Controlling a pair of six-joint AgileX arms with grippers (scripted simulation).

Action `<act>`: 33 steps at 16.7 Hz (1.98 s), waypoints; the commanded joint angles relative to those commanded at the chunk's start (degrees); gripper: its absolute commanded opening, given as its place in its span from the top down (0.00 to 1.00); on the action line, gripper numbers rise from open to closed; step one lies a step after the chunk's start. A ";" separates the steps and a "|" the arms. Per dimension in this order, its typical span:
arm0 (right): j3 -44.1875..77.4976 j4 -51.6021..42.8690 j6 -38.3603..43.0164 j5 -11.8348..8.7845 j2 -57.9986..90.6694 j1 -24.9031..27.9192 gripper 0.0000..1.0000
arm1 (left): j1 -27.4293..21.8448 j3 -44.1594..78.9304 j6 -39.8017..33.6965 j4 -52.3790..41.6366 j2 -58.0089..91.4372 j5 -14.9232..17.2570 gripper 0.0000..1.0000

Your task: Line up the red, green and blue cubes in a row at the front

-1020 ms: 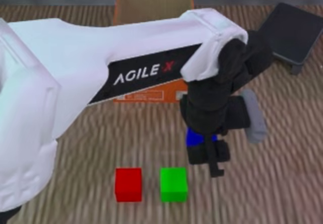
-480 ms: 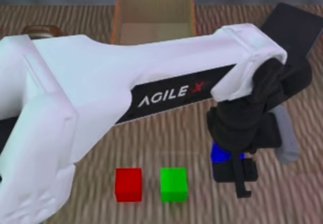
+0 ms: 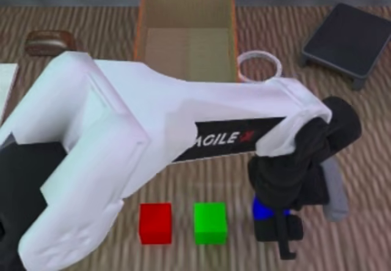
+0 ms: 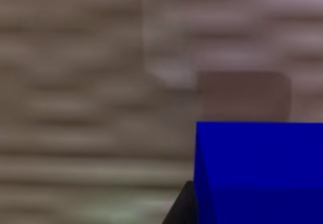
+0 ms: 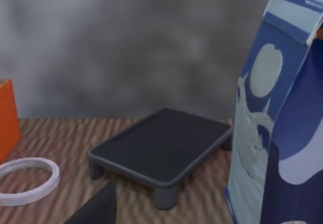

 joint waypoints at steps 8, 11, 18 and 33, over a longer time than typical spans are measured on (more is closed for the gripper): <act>0.00 0.00 0.00 0.00 0.00 0.00 0.00 | -0.03 -0.30 0.02 0.39 0.20 -0.01 0.70; 0.00 0.00 0.00 0.00 0.00 0.00 0.00 | -0.03 -0.30 0.02 0.39 0.20 -0.01 0.47; 0.00 0.00 0.00 0.00 0.00 0.00 0.00 | -0.03 -0.30 0.02 0.39 0.20 -0.01 0.00; 0.00 0.00 0.00 0.00 0.00 0.00 0.00 | 0.83 7.41 0.03 -11.03 -2.89 0.02 0.00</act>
